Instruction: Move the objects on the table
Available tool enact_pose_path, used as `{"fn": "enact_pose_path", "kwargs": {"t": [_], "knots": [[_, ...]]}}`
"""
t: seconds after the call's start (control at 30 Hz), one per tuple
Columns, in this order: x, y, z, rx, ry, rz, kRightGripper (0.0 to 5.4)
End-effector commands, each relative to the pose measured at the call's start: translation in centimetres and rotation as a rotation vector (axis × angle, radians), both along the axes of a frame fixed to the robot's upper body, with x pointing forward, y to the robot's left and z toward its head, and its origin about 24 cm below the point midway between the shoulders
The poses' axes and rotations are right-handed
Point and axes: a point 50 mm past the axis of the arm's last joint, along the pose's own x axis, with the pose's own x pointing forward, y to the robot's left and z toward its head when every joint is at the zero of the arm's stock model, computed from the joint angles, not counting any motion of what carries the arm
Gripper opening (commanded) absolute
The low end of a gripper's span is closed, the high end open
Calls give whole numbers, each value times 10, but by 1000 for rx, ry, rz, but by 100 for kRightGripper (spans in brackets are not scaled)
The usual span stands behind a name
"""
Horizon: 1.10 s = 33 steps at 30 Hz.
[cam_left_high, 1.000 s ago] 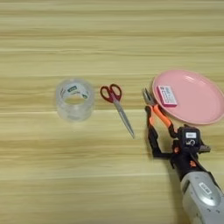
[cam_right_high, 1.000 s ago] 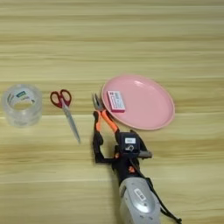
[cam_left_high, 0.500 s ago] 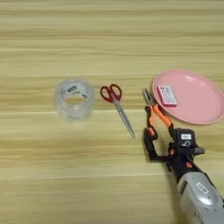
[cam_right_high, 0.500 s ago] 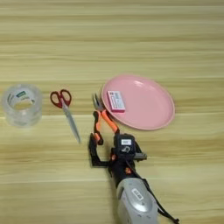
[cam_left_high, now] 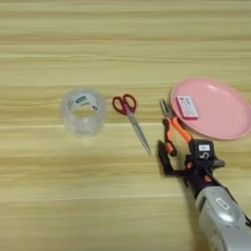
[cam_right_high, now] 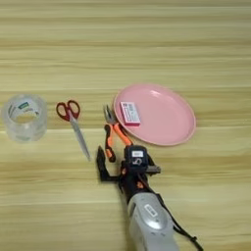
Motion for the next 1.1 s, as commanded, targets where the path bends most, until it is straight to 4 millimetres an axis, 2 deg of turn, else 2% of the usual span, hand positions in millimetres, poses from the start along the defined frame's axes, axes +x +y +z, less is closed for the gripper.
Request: {"fn": "enact_pose_path", "kwargs": {"t": [0.03, 0.57, 1.1], "knots": [[7, 0, 6, 19, -23, -6, 538], [13, 2, 1, 31, 3, -5, 538], [18, 6, 0, 41, -6, 26, 378]]}}
